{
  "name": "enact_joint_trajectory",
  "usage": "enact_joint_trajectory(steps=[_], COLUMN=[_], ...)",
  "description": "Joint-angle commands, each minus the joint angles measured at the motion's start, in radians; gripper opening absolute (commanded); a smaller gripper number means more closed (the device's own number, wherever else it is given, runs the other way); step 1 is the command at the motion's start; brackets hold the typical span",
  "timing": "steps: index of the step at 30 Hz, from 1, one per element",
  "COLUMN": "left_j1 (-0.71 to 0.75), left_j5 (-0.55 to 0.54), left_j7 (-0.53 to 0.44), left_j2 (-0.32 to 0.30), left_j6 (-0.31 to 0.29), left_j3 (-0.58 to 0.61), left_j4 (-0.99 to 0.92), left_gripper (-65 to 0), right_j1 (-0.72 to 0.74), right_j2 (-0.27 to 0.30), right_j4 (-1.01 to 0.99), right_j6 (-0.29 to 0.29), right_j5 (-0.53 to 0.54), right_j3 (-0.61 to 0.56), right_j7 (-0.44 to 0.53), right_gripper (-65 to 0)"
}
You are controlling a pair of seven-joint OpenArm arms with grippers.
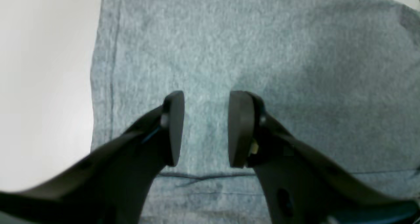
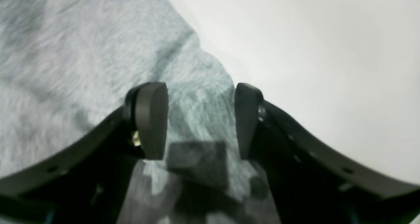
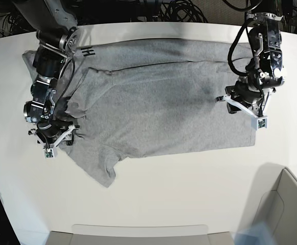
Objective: Fold the T-shirt properly
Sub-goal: 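Release the shirt and move both grippers down along its sides, then grasp the shirt's side edges with both grippers near the sleeves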
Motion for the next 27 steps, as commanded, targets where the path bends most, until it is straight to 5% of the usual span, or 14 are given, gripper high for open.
enact_joint_trajectory(steps=[1, 3, 9, 20, 27], left_j1=[-0.013, -0.011, -0.013, -0.011, -0.008], left_j5=[0.001, 0.001, 0.001, 0.001, 0.001], left_j7=[-0.008, -0.008, -0.016, -0.016, -0.013], left_j2=[-0.011, -0.013, -0.014, -0.011, -0.011], left_j6=[0.003, 0.003, 0.003, 0.003, 0.003], left_j3=[-0.007, -0.007, -0.007, -0.007, -0.007], left_j4=[0.016, 0.016, 0.014, 0.014, 0.014], left_gripper=[-41.7, -41.7, -41.7, -41.7, -41.7], right_j1=[-0.069, -0.133, -0.253, -0.087, 0.117], right_j2=[0.001, -0.027, -0.096, -0.108, -0.065], right_j4=[0.030, 0.128, 0.453, 0.597, 0.395], right_j6=[0.016, 0.043, 0.270, 0.270, 0.270], right_j5=[-0.077, -0.077, -0.071, -0.071, -0.072], right_j3=[-0.004, -0.004, 0.001, 0.000, -0.002], right_j7=[-0.129, -0.131, -0.327, -0.332, -0.333], right_gripper=[-32.3, -32.3, -32.3, -32.3, -32.0])
